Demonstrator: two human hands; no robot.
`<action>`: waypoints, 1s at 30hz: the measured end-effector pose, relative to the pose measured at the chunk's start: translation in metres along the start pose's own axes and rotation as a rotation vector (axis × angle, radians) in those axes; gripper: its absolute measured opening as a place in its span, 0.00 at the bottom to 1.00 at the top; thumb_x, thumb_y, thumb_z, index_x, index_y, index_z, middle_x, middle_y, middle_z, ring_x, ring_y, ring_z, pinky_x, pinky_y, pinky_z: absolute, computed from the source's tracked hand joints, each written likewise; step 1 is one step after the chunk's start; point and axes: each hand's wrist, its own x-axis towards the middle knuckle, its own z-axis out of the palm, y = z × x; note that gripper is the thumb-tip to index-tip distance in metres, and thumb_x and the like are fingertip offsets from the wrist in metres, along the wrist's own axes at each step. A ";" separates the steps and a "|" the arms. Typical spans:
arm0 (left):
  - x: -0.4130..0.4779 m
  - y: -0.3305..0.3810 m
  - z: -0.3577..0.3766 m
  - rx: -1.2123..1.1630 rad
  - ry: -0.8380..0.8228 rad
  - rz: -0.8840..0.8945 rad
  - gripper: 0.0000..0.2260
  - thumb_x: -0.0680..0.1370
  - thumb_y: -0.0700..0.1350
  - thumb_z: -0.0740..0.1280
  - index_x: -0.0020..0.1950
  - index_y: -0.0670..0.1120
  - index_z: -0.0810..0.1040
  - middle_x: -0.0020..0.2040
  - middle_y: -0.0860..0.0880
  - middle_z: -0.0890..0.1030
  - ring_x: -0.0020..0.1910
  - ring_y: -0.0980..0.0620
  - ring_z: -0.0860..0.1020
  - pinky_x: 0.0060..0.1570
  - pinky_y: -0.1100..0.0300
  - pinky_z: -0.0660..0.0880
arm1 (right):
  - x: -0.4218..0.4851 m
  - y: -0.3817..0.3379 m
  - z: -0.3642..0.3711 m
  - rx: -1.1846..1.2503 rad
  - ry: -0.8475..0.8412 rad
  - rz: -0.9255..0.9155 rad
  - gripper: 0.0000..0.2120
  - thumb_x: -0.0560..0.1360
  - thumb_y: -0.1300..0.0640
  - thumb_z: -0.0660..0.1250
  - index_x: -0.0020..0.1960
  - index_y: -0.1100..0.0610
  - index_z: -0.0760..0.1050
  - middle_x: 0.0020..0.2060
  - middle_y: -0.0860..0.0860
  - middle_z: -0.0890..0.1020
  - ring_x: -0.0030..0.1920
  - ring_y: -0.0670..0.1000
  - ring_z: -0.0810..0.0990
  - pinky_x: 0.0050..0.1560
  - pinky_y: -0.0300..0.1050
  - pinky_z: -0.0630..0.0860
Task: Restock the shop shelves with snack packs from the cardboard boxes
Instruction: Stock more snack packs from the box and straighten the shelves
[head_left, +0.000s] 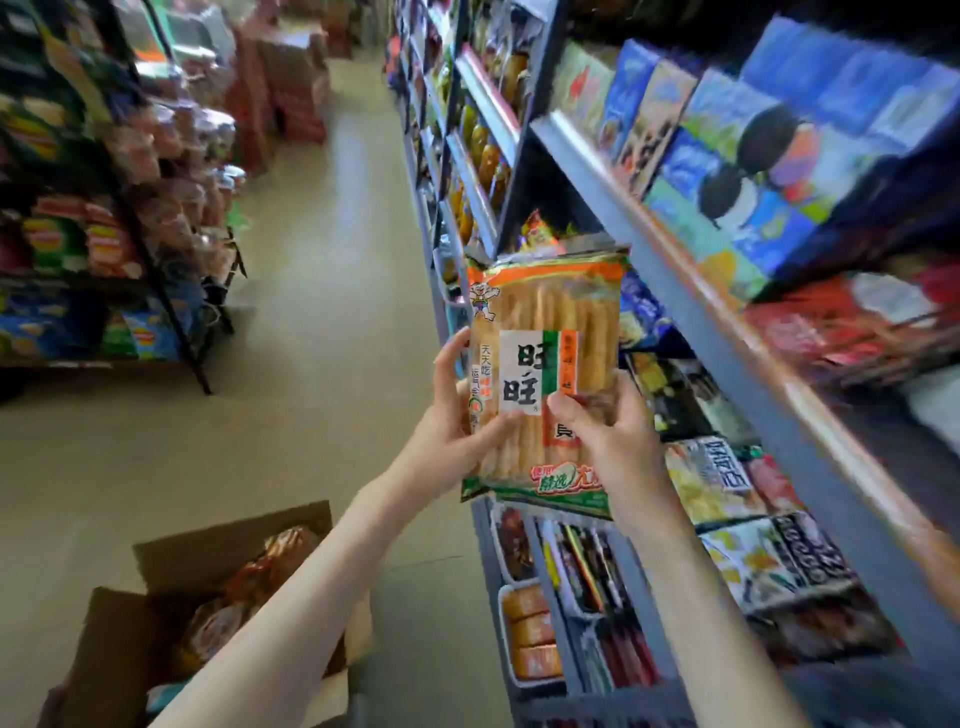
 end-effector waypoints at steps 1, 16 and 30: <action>-0.001 0.010 0.020 0.009 -0.025 0.041 0.33 0.76 0.47 0.69 0.68 0.70 0.51 0.62 0.44 0.78 0.57 0.43 0.80 0.53 0.39 0.78 | -0.014 -0.009 -0.021 0.004 0.021 -0.018 0.12 0.74 0.61 0.70 0.54 0.50 0.74 0.41 0.41 0.85 0.42 0.42 0.83 0.39 0.40 0.80; -0.015 0.083 0.179 0.014 -0.408 0.390 0.35 0.74 0.57 0.71 0.72 0.57 0.53 0.58 0.44 0.80 0.55 0.38 0.80 0.51 0.34 0.77 | -0.167 -0.076 -0.160 -0.102 0.336 -0.169 0.12 0.75 0.56 0.71 0.55 0.45 0.75 0.49 0.41 0.84 0.50 0.41 0.82 0.57 0.43 0.76; -0.082 0.088 0.295 -0.075 -0.681 0.796 0.35 0.78 0.52 0.67 0.71 0.38 0.48 0.66 0.58 0.70 0.56 0.58 0.79 0.46 0.58 0.80 | -0.301 -0.082 -0.227 -0.149 0.686 -0.121 0.18 0.74 0.62 0.69 0.60 0.47 0.72 0.54 0.42 0.83 0.57 0.44 0.80 0.58 0.40 0.76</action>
